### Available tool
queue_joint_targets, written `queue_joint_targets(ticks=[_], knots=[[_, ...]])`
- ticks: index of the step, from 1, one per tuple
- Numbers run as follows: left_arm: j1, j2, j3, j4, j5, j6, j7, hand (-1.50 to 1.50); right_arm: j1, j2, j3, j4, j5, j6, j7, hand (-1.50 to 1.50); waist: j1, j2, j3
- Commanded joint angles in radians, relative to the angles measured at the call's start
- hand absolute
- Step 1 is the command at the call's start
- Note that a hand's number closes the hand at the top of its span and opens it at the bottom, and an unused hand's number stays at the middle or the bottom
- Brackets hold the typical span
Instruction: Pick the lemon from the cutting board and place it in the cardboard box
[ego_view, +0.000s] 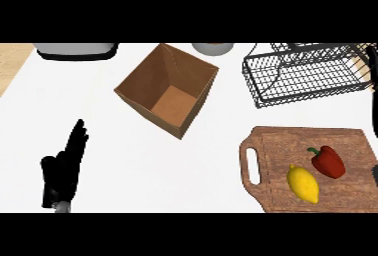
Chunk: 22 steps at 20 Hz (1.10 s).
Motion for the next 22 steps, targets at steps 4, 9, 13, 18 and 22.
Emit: queue_joint_targets(ticks=[4, 9, 13, 18, 22], knots=[[-0.038, 0.148, 0.076, 0.030, -0.089, 0.005, -0.025, 0.00, 0.092, -0.050, 0.173, 0.032, -0.159, 0.408, 0.037, -1.50, 0.018, 0.031, 0.007], [-0.050, 0.210, 0.079, 0.045, -0.108, -0.025, 0.008, 0.00, 0.044, -0.343, 0.307, -0.031, 0.274, 0.525, -0.151, -1.50, 0.031, 0.029, 0.005], [-0.062, 0.226, 0.101, 0.087, -0.097, -0.053, -0.007, 0.00, 0.207, -0.266, 0.284, 0.235, 0.066, 0.701, -0.459, -1.50, 0.011, 0.041, 0.010], [-0.147, 0.221, 0.107, 0.155, -0.106, -0.075, 0.011, 0.00, 0.115, -0.297, 0.285, 0.434, 0.170, 0.830, -0.774, -1.50, 0.014, 0.036, 0.007], [-0.149, 0.217, 0.111, 0.162, -0.116, -0.074, -0.007, 0.00, -0.001, -0.377, 0.304, 0.495, 0.337, 0.693, -0.818, -1.50, 0.033, 0.034, 0.006]])
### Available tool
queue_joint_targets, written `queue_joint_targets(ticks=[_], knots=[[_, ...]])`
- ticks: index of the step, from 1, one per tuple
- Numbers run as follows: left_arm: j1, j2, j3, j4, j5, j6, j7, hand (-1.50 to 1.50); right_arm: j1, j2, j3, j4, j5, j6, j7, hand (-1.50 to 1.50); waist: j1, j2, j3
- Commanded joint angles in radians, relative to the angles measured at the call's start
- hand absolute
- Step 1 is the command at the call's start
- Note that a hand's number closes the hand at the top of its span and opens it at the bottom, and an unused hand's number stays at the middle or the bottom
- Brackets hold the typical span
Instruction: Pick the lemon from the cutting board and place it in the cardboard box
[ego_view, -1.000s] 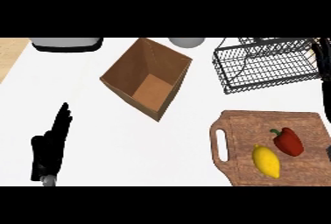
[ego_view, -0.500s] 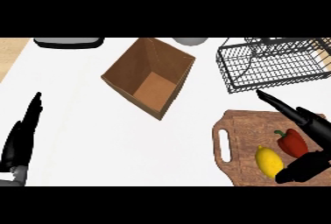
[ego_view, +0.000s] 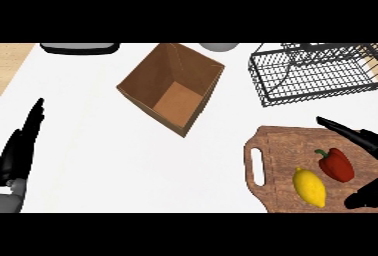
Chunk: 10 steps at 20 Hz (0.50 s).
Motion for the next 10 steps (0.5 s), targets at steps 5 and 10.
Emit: queue_joint_targets(ticks=[5, 10], knots=[[-0.012, 0.005, 0.015, 0.018, 0.006, -0.037, -0.005, 0.00, -0.139, -0.116, 0.127, 0.067, 0.314, -0.041, -0.212, -1.50, 0.008, -0.007, -0.003], [0.016, -0.036, 0.004, 0.054, -0.035, 0.002, -0.054, 0.00, -0.206, -0.172, 0.230, -0.002, 0.444, -0.025, -0.114, -1.50, -0.008, -0.012, -0.006]])
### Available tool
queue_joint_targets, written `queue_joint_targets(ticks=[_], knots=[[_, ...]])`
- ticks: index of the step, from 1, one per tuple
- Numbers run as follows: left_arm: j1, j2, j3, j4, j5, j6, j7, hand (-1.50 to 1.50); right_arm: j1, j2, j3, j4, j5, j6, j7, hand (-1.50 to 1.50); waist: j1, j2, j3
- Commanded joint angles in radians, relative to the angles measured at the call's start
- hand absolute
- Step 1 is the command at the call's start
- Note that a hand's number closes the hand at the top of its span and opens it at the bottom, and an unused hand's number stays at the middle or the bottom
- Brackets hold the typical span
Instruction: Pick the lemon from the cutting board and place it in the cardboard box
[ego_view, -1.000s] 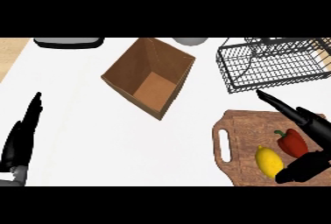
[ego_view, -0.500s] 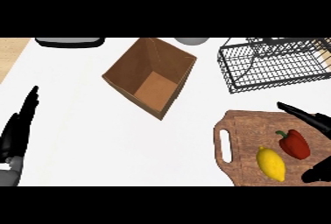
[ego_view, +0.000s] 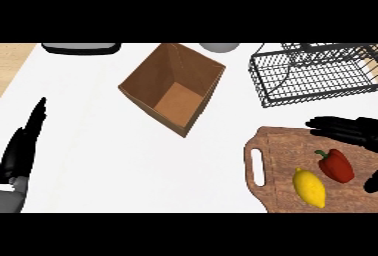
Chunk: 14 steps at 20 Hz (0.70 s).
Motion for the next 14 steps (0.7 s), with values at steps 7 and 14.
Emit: queue_joint_targets(ticks=[7, 14], knots=[[-0.001, 0.019, 0.048, -0.030, -0.003, -0.033, 0.060, 0.00, -0.109, 0.077, 0.165, -0.071, 0.238, 0.123, 0.130, -1.50, -0.022, -0.009, -0.001], [0.040, -0.013, 0.084, -0.049, -0.036, -0.057, 0.031, 0.00, -0.109, 0.138, 0.123, -0.010, 0.368, 0.108, 0.109, -1.50, -0.023, -0.008, -0.001]])
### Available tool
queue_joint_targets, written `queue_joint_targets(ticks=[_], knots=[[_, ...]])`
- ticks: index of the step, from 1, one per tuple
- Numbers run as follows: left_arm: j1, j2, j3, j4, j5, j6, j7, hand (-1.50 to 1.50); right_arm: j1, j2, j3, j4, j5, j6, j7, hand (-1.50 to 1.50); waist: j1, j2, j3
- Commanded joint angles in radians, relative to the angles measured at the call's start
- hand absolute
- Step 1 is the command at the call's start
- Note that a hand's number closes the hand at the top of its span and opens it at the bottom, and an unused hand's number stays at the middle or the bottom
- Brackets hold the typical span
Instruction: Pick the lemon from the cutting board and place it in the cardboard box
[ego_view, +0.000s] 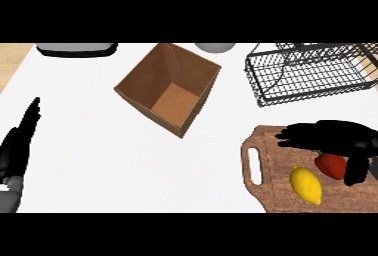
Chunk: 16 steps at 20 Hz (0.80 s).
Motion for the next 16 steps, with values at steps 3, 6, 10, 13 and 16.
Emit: queue_joint_targets(ticks=[3, 6, 10, 13, 16], knots=[[-0.028, -0.012, 0.058, 0.072, -0.009, -0.048, -0.058, 0.00, 0.002, 0.037, -0.039, -0.048, 0.062, 0.108, -0.010, -1.50, -0.010, -0.001, -0.001], [-0.020, -0.017, 0.054, -0.006, -0.039, -0.039, 0.017, 0.00, 0.021, 0.087, -0.039, -0.025, 0.113, 0.083, 0.003, -1.50, -0.005, -0.001, 0.000], [0.001, -0.043, 0.052, -0.009, -0.057, -0.048, -0.012, 0.00, 0.072, 0.084, -0.054, 0.009, 0.121, 0.056, -0.065, -1.50, -0.005, 0.000, 0.000], [0.020, -0.030, 0.088, -0.016, -0.048, -0.062, -0.015, 0.00, 0.082, 0.070, -0.064, -0.103, 0.102, 0.128, -0.043, -1.50, -0.007, -0.002, 0.000], [-0.028, -0.034, 0.100, 0.057, -0.048, -0.077, -0.026, 0.00, 0.067, 0.012, -0.071, -0.136, 0.066, 0.185, -0.095, -1.50, -0.013, -0.001, -0.001]])
